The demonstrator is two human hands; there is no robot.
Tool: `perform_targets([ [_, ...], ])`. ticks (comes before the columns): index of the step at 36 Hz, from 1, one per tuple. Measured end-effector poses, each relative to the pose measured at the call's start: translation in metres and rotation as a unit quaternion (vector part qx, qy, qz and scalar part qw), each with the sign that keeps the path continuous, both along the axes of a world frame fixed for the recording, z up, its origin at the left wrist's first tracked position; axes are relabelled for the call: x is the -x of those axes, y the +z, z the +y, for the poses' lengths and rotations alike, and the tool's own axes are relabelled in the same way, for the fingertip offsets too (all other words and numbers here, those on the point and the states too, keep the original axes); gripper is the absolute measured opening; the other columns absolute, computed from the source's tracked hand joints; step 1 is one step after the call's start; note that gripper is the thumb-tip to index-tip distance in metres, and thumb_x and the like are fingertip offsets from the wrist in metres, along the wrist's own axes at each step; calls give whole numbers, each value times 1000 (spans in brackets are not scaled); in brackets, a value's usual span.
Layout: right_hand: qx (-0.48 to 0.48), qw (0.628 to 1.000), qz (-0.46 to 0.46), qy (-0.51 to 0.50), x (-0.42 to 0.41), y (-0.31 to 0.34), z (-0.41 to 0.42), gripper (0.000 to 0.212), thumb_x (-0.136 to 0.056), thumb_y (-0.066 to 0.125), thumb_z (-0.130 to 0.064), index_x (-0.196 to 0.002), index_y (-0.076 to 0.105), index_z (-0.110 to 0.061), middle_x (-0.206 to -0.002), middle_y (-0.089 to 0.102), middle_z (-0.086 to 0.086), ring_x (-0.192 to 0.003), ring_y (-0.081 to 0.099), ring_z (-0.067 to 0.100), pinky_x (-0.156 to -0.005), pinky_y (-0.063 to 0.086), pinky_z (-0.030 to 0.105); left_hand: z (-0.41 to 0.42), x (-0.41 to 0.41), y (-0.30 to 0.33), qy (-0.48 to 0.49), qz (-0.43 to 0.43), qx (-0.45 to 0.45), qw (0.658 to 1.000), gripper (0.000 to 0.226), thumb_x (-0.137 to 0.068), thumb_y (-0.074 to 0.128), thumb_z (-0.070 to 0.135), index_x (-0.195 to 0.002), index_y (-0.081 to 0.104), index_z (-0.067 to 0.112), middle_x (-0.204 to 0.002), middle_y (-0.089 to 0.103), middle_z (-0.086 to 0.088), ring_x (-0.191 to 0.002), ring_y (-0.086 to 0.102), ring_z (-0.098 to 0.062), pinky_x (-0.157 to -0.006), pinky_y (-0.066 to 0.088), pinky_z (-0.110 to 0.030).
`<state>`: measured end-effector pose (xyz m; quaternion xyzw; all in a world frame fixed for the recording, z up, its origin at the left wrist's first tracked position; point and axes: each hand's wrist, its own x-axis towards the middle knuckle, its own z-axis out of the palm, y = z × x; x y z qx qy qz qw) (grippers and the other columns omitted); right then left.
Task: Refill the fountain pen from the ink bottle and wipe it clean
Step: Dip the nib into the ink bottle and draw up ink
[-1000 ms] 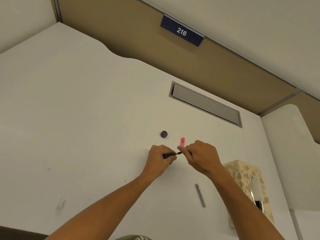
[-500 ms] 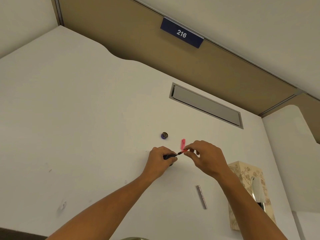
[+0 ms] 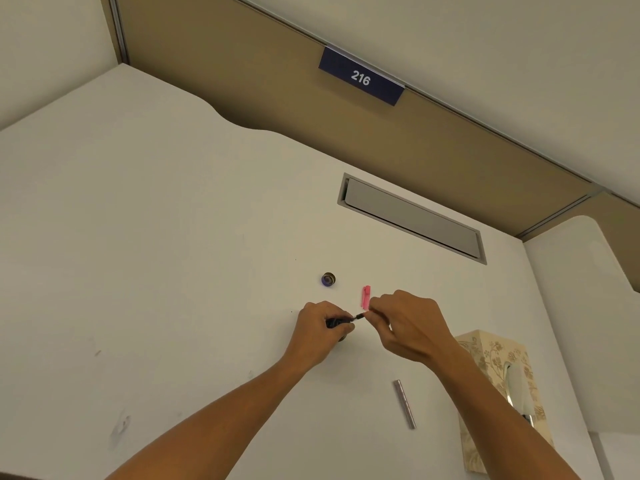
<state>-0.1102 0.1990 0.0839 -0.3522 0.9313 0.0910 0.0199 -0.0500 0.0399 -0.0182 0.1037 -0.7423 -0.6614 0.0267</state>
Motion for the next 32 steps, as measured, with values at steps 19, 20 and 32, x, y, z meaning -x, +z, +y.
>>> perform_targets([
  [19,-37,995,-36,-81,6,-5,-8,61,-100,24,-56,-60,49,-18,-55,45,-2,-52,42,14,-49,28,29,-1,-1,2,1,12,-4,1000,12,-79,77,15,-90,78,12,-85,73,0,-74,65,-7,-68,54,-16],
  [20,-36,995,-43,-88,6,-5,-9,61,-100,23,-56,-59,47,-18,-54,45,-2,-52,42,14,-50,30,29,-1,-1,2,0,12,-5,1000,12,-79,77,15,-90,78,12,-85,73,0,-74,65,-6,-68,53,-15],
  [32,43,989,-60,-129,2,0,-7,46,-88,36,-74,-77,57,-34,-69,62,-11,-63,56,9,-57,41,26,-1,0,1,-1,11,2,1000,12,-79,77,18,-91,79,14,-86,74,1,-76,65,-6,-69,52,-13],
])
